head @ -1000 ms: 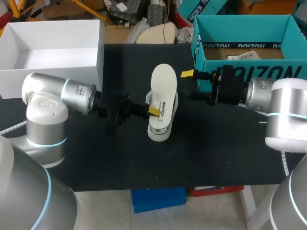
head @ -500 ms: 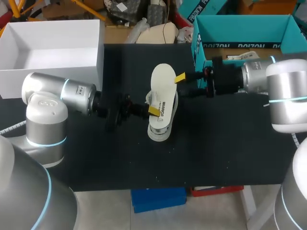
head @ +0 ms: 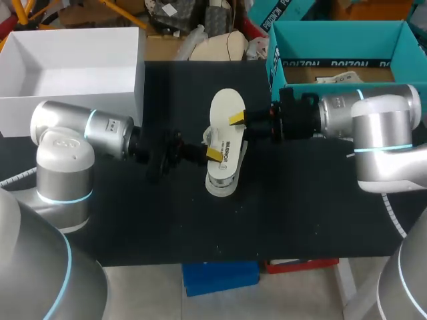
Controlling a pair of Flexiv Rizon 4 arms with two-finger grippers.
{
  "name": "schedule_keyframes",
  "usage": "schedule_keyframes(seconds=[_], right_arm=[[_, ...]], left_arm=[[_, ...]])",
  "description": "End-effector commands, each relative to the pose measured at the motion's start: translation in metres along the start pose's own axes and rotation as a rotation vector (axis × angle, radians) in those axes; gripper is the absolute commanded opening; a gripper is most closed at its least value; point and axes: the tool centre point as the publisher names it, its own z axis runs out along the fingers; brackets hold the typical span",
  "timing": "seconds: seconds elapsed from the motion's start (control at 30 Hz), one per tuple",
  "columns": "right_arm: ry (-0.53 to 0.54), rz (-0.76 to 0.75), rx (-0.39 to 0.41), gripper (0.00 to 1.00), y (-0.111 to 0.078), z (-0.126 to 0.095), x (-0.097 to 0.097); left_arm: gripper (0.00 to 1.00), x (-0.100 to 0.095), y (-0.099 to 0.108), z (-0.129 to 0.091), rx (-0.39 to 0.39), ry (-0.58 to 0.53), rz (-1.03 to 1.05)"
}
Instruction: Take the shoe out of the shoebox, open the shoe tongue, remove and reinsert the insole, then place the shoe into the shoebox
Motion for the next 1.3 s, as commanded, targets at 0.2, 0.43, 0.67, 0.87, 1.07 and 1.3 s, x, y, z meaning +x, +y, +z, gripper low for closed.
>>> schedule_keyframes(seconds=[0.2,0.43,0.67,0.87,1.07,1.3], right_arm=[[-0.009,-0.013,0.004,0.40,0.008,0.008,0.005],[-0.027,-0.014,0.022,0.00,0.010,0.007,0.007],[-0.027,-0.014,0.022,0.00,0.010,0.007,0.007],[-0.027,-0.014,0.022,0.00,0.010,0.007,0.007],[-0.027,-0.014,0.022,0.00,0.010,0.007,0.007],[-0.027,-0.014,0.022,0.00,0.010,0.007,0.007]], left_arm=[[0.00,0.000,0.000,0.000,0.000,0.002,0.002],[0.00,0.000,0.000,0.000,0.000,0.002,0.002],[1.00,-0.003,0.000,-0.002,-0.020,0.065,0.046],[1.00,-0.022,-0.005,-0.036,-0.137,0.467,0.213],[1.00,-0.048,-0.017,-0.053,-0.085,0.942,0.379],[1.00,-0.070,-0.027,-0.037,0.029,1.356,0.519]])
